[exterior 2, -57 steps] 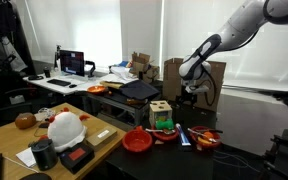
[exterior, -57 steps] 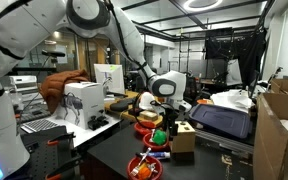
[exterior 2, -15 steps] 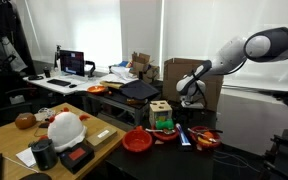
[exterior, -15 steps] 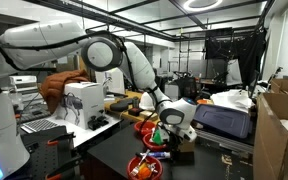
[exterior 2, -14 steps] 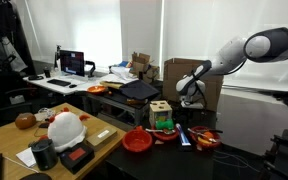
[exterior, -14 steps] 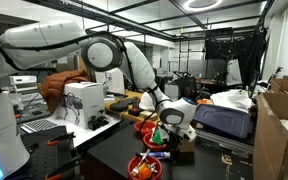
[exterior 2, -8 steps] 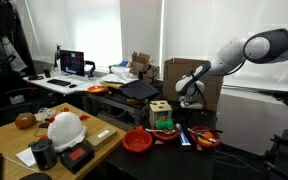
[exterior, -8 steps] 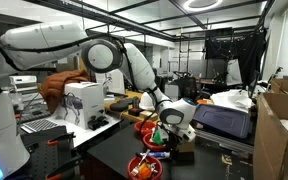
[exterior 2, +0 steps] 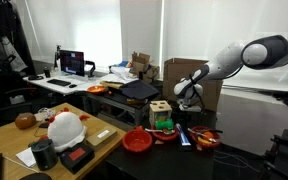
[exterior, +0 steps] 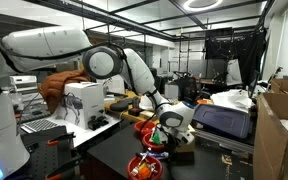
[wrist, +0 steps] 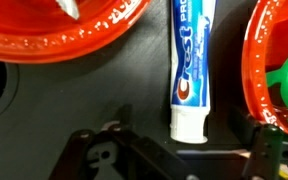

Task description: Put the tube in the red bowl to the right

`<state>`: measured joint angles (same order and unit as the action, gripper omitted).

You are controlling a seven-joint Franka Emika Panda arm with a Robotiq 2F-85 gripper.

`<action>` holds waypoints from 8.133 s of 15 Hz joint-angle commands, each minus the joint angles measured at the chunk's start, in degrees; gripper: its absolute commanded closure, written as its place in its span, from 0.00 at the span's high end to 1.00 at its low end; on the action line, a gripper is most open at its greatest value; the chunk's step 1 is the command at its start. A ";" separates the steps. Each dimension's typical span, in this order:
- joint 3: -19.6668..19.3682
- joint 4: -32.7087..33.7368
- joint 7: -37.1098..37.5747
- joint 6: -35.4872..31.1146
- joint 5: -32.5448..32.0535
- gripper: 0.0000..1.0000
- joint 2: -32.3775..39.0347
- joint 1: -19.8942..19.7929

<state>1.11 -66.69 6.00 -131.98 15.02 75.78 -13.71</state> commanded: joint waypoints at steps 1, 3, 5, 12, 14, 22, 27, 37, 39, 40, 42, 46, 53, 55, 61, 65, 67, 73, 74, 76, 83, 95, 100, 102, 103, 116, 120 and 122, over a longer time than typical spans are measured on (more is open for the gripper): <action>-0.52 3.47 1.81 2.20 -0.05 0.66 1.79 0.55; -0.61 3.83 1.88 2.34 -0.14 0.49 1.98 0.58; -0.91 3.77 2.11 2.64 -0.25 0.34 1.70 0.58; -2.20 0.76 2.80 2.50 -0.04 0.10 -1.21 0.11; -2.61 -0.13 3.26 2.31 0.32 0.10 -2.33 -0.47; 1.25 -5.78 3.29 -2.22 10.31 0.10 -10.46 -7.23; 3.41 -9.83 1.78 -6.99 16.93 0.10 -15.44 -9.76; 2.83 -24.14 -12.00 10.89 14.04 0.10 -26.62 -11.73; 1.31 -26.01 -15.31 15.52 11.59 0.10 -27.37 -11.13; 0.82 -27.04 -18.23 16.17 10.16 0.10 -27.56 -10.86; -1.18 -27.19 -20.75 18.19 5.73 0.10 -26.37 -9.58; -4.20 -26.81 -19.42 17.03 -2.14 0.10 -23.73 -6.01; -3.93 -26.20 -20.20 16.85 -10.65 0.10 -22.62 -0.80; -3.86 -26.00 -20.27 16.92 -12.39 0.10 -22.49 0.34; -2.82 -24.85 -24.28 17.50 -15.11 0.10 -21.27 0.40; -1.34 -21.60 -28.36 18.16 -14.55 0.10 -19.68 -0.31; -0.66 -19.86 -30.16 18.57 -14.75 0.10 -18.79 -0.26; 2.49 -16.21 -38.38 23.48 -14.03 0.10 -15.68 -1.94; 2.44 -15.58 -39.18 24.52 -14.29 0.10 -15.01 -1.99; 1.95 -14.56 -40.20 25.91 -14.73 0.10 -13.70 -1.66; 1.51 -10.68 -42.39 27.84 -15.53 0.10 -10.19 -1.34; 2.34 -8.95 -46.31 26.05 -14.49 0.10 -10.05 -2.33; 2.19 -9.13 -46.64 26.33 -14.63 0.10 -10.25 -2.09; 2.01 -9.22 -46.25 26.56 -14.81 0.22 -10.34 -1.83; 1.99 -9.43 -46.27 26.41 -14.89 0.60 -10.50 -1.76; 1.84 -16.11 -44.93 23.27 -14.08 1.00 -17.96 -2.33; 0.94 -25.14 -41.08 18.05 -14.03 1.00 -27.70 -1.77; 0.67 -29.53 -38.94 15.02 -13.84 1.00 -32.41 -1.62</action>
<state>2.57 -85.16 -36.31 -111.55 0.43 53.21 -15.72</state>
